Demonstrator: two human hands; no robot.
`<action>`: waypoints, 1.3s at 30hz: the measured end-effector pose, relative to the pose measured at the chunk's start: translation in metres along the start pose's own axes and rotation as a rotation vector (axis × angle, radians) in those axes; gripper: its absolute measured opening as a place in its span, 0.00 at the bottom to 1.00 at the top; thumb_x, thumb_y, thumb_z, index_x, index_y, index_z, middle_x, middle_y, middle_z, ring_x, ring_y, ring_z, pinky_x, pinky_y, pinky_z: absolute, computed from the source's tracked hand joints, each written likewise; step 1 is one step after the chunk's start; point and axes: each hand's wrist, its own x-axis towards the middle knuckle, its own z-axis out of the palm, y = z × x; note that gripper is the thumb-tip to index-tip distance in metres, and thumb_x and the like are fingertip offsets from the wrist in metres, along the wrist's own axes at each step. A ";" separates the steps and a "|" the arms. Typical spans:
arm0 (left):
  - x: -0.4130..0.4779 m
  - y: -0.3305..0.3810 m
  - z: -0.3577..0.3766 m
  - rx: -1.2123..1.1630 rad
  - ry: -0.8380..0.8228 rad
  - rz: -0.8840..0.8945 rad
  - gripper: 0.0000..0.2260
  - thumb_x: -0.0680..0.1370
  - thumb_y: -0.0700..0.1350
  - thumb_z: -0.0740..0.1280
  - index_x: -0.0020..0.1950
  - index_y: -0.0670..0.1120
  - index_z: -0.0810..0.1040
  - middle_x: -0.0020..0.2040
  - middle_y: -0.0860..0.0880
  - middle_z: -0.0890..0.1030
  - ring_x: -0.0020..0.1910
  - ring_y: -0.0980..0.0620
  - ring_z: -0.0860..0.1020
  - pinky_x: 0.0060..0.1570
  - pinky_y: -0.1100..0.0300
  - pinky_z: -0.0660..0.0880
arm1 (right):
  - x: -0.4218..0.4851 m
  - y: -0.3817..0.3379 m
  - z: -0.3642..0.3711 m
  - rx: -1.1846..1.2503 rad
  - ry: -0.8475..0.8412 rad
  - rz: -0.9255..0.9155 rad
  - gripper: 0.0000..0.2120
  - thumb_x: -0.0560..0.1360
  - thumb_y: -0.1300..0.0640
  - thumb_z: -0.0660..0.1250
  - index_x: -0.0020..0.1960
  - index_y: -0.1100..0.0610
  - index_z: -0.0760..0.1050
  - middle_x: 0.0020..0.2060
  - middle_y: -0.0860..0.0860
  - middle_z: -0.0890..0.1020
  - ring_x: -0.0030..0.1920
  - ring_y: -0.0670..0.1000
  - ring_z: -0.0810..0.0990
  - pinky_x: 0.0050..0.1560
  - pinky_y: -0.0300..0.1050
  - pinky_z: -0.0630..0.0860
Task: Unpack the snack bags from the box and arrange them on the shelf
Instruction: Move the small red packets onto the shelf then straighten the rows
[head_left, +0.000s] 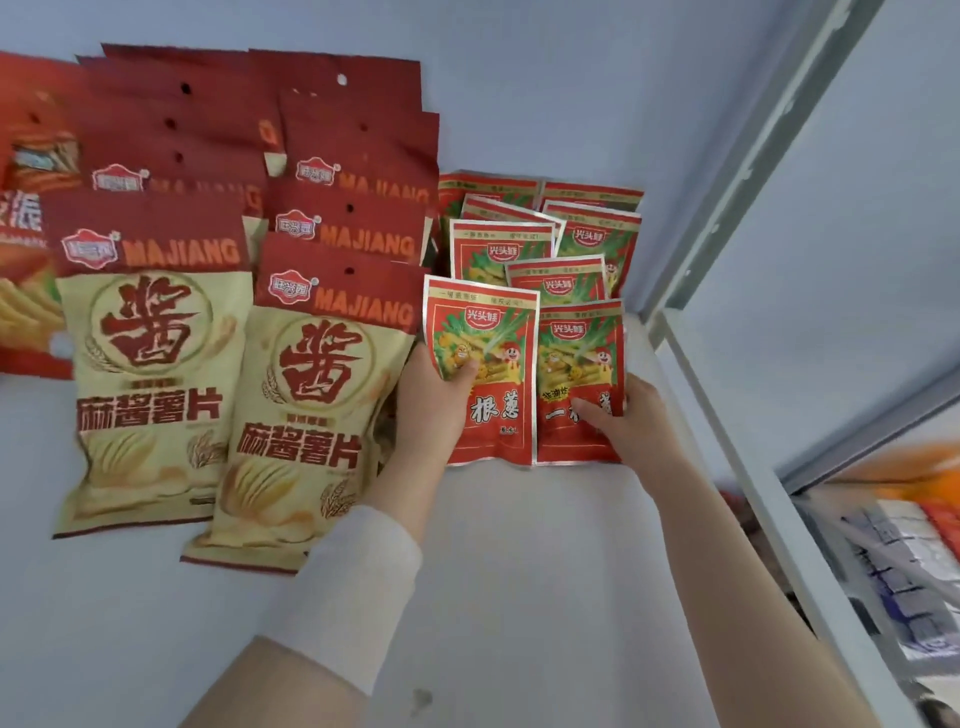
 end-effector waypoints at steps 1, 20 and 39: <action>0.003 -0.001 0.003 0.006 0.004 -0.004 0.13 0.77 0.47 0.66 0.60 0.46 0.72 0.54 0.50 0.79 0.49 0.54 0.77 0.39 0.66 0.70 | 0.005 0.004 0.001 -0.034 -0.004 -0.004 0.39 0.55 0.30 0.64 0.62 0.50 0.73 0.61 0.53 0.77 0.62 0.58 0.74 0.61 0.60 0.73; 0.041 -0.001 0.032 0.006 -0.011 -0.073 0.15 0.77 0.51 0.66 0.61 0.46 0.71 0.51 0.53 0.76 0.42 0.58 0.75 0.33 0.67 0.68 | 0.036 0.014 -0.008 0.092 0.245 0.024 0.22 0.67 0.48 0.75 0.55 0.57 0.76 0.59 0.52 0.73 0.62 0.55 0.72 0.57 0.55 0.75; 0.081 -0.006 0.054 0.012 0.322 0.428 0.24 0.76 0.45 0.68 0.69 0.45 0.64 0.64 0.47 0.73 0.62 0.55 0.72 0.54 0.63 0.73 | 0.060 -0.006 0.020 0.163 0.325 -0.218 0.37 0.73 0.56 0.70 0.75 0.51 0.53 0.69 0.50 0.63 0.66 0.43 0.64 0.63 0.41 0.65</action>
